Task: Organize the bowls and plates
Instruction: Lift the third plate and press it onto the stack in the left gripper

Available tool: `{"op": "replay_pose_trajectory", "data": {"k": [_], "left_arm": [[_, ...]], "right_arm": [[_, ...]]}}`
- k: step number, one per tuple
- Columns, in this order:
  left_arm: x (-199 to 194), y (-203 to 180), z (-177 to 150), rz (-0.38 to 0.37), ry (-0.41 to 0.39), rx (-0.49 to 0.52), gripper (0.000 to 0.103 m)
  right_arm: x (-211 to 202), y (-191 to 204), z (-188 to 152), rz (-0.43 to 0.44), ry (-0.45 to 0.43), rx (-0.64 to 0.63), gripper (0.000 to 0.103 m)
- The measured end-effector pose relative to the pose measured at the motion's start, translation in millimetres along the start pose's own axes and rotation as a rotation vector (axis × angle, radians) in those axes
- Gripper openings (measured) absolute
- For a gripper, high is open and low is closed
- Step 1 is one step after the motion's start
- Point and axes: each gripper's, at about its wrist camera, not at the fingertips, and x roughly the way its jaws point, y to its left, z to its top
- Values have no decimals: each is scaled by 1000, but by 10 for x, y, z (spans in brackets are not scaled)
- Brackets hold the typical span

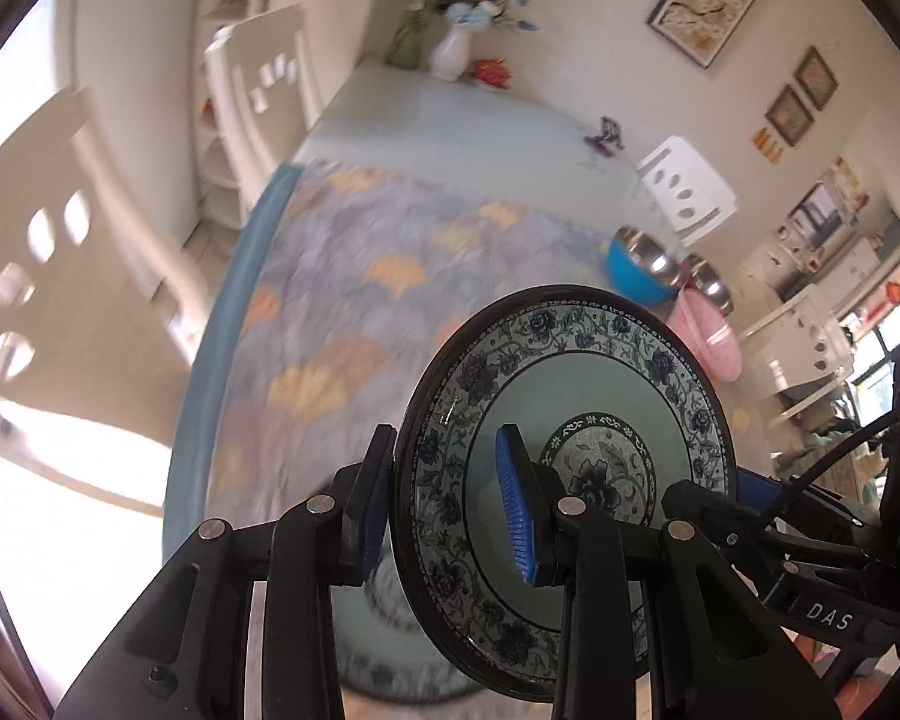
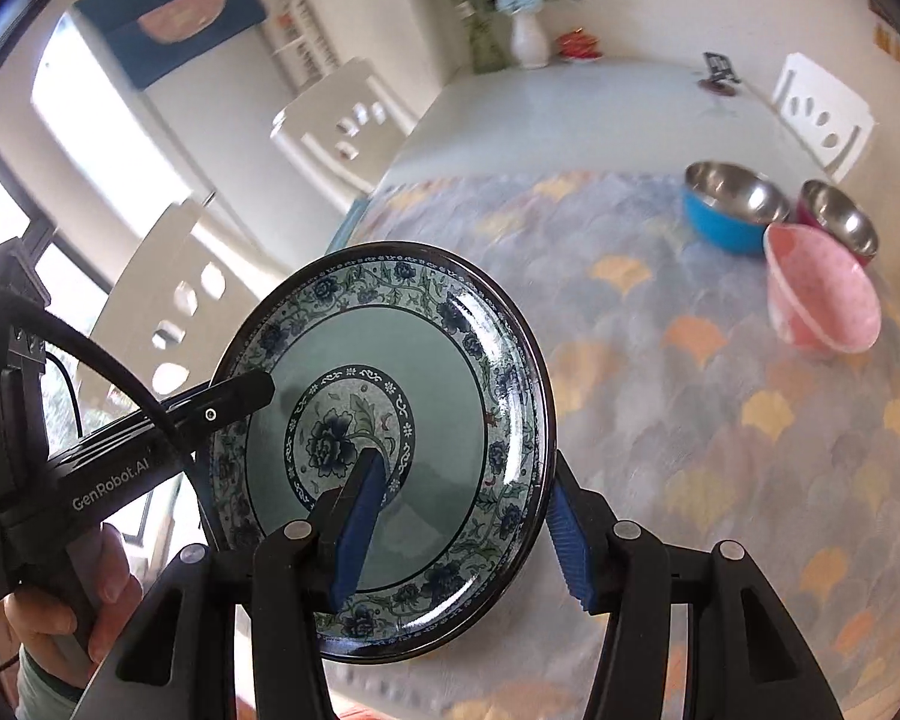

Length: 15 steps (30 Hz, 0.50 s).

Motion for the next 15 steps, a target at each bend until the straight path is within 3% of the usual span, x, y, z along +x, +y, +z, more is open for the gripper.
{"op": "replay_pose_trajectory", "data": {"k": [12,15], "left_arm": [[66,329,-792,71,74,-152,30],[134,397,-892,77,88,-181,30]], "right_arm": [[656,-46,-637,77,300,9,52],[790,-49,-749,71,339,8,52]]}}
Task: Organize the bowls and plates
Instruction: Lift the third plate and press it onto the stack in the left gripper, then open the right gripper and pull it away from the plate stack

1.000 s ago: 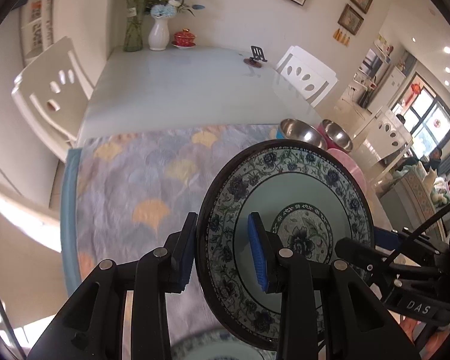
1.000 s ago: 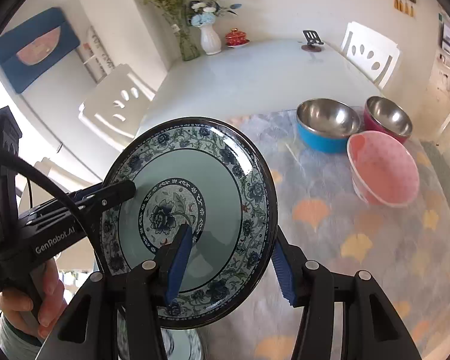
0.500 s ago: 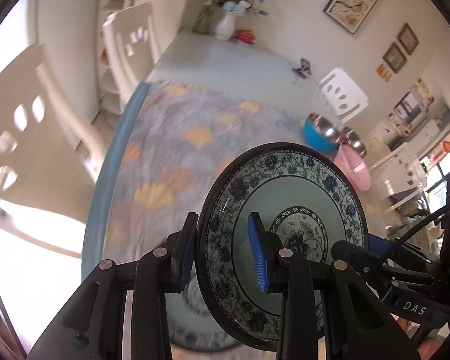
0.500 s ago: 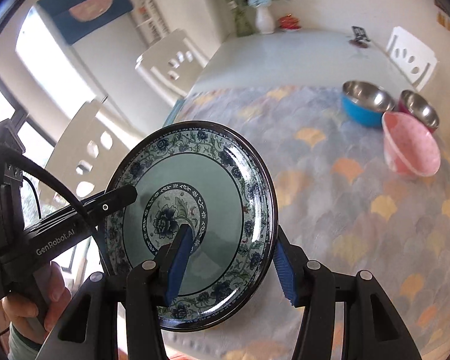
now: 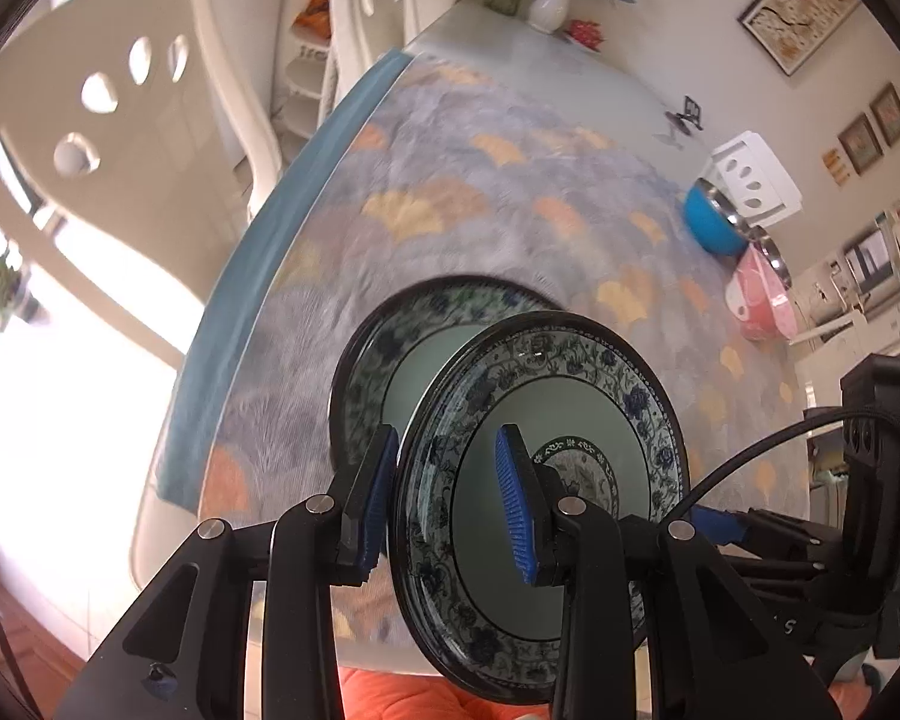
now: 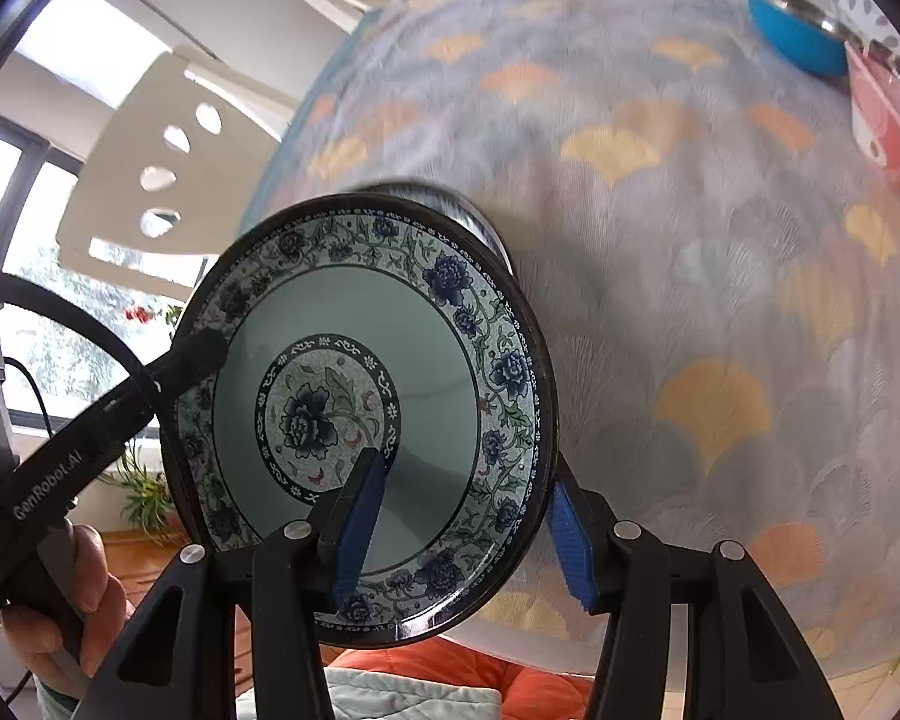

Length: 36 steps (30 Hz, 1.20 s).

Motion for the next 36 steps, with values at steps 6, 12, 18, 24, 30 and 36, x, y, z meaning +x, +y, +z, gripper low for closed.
{"op": "replay_pose_trajectory", "data": {"k": [6,12,18,24,30,36], "left_arm": [[166,82,-57,24,26,-10,30],[274,216,35,25,25,-71,30],[312,262,204,8,27,-66,30],[179,389,516,32,-38,-95,30],[100,369,893,35,-73,-63,30],[151,107,1318,-14,-97,2,30]], "right_arm": [[143,-13,-2,-16,14,-10,52],[185,69,93,-51,2,-23,53],[258,73,225,-59,3,-16,53],[210,-39,371,-29,-17,37,53],[-47,-68,465,-29,-77,34,53],[-308,-102,638,-95,-159,-6,54]]}}
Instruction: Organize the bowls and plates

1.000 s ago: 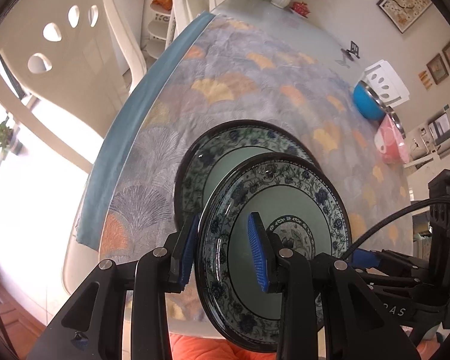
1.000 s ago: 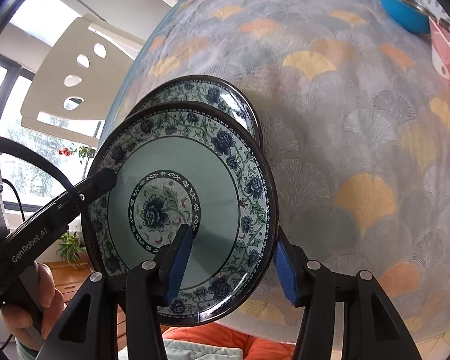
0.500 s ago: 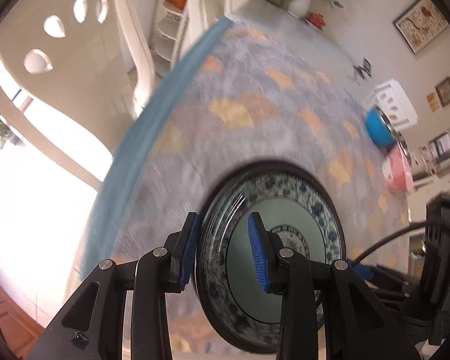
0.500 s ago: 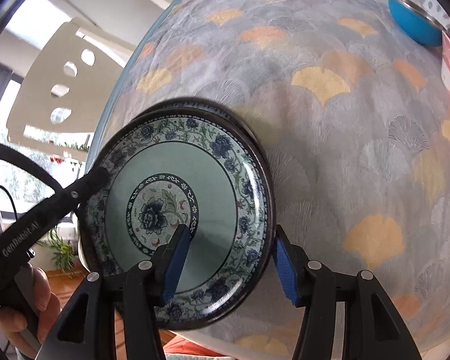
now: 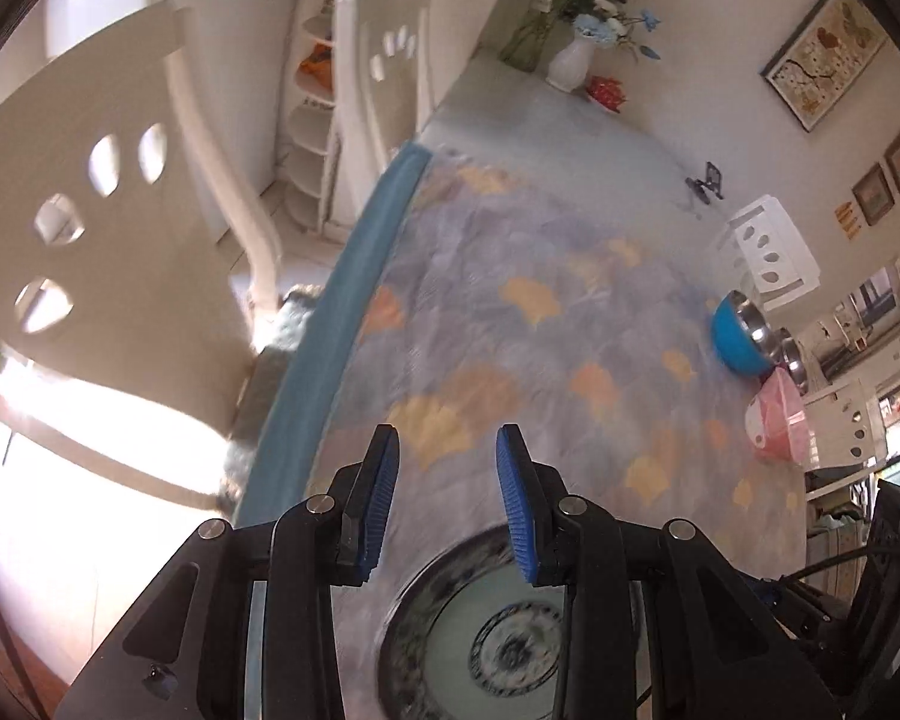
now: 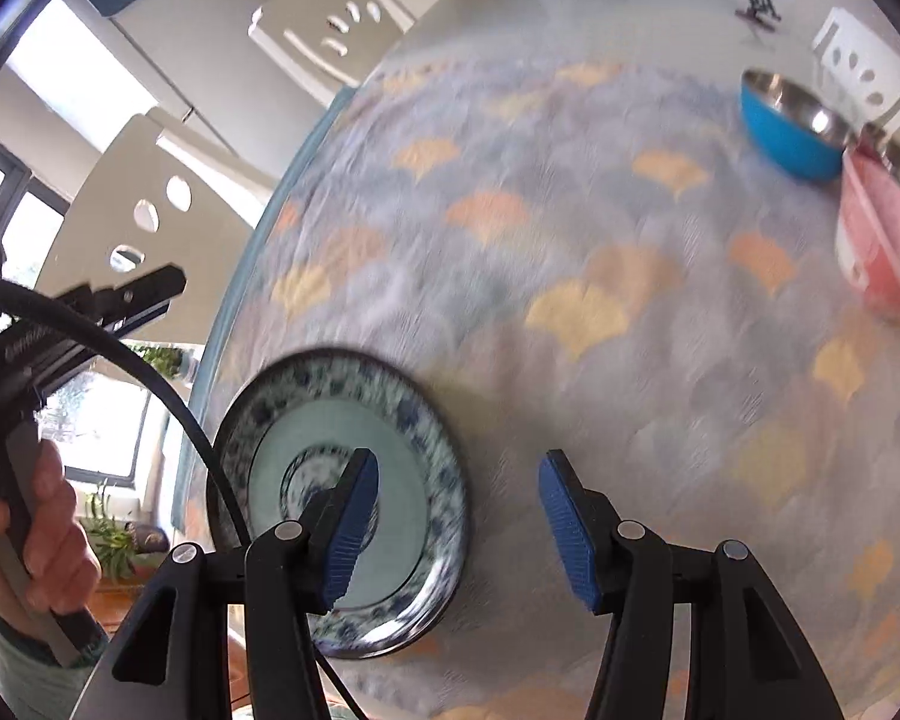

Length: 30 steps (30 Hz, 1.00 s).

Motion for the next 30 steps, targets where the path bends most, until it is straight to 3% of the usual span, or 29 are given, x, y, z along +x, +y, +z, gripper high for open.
{"op": "replay_pose_trajectory", "data": {"k": [7,14,17,20,23,28,30], "left_arm": [[310,-700,302,-87,60,146,30],[416,-1597,297,-152,83,296,33],[461,-1942,229,-141,83,330,33],[511,-2277,168,-120,87,319,36],[592,-2553,116,-135,87,263,55],[809,-3008,22,-161,95,230,56],[904,-3155,-27,-191,103,215,56]], "right_arm": [[-210,-434,177,-61,-65,97,55],[-520,-1230,204,-118,-101,232,55],[-704,-1675,207,-139,-130,277,56],[-826,-2083,220,-118,-133,308,56],[-908,-2498,277,-83,-114,313,56],[-1071,-3019,305,-92,-128,287,57],[-1046,-3191,349,-56,-80,288,67]]}}
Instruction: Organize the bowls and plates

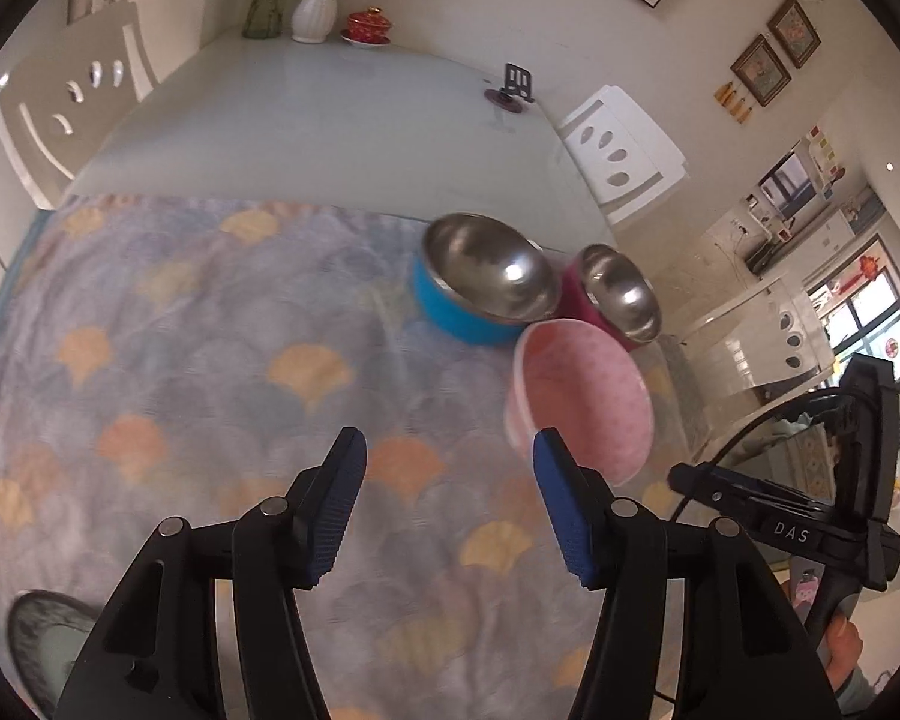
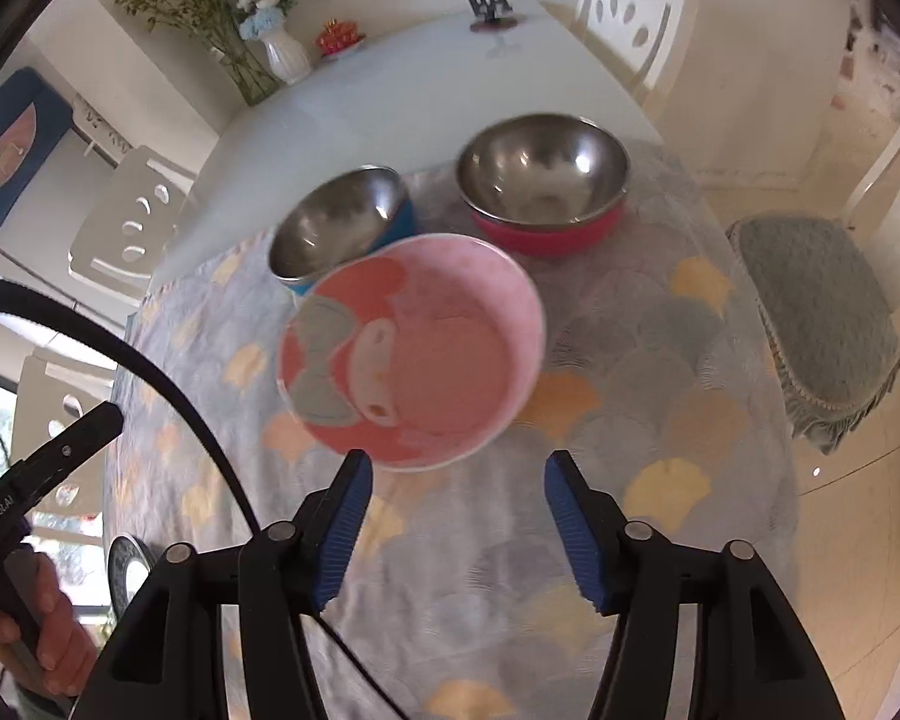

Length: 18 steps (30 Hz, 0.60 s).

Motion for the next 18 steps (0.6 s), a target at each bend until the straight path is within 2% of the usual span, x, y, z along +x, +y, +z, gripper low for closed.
{"op": "replay_pose_trajectory", "data": {"k": [2,4,9,14,15,17,18], "left_arm": [[122,-81,-17,-34,8,-20,56],[275,-142,-23,-64,28,-50,56],[682,-204,34,-114,84,-136,56],[936,-226,111,-89,87,-163,53],[967,-210,111,-85,91,-168,48],[1054,-206,114,-84,109,-173,45],[1077,-201,114,-86,115,-171,38]], "right_arm": [[54,-98,47,43,45,26,77],[76,-200,86,89,64,52,78],[185,-231,208,24,31,7,78],[437,-213,354,-17,26,-52,78],[495,-207,371,-22,33,-65,77],[617,-199,409,-36,43,-77,74],[660,-207,426,-38,44,-80,72]]}}
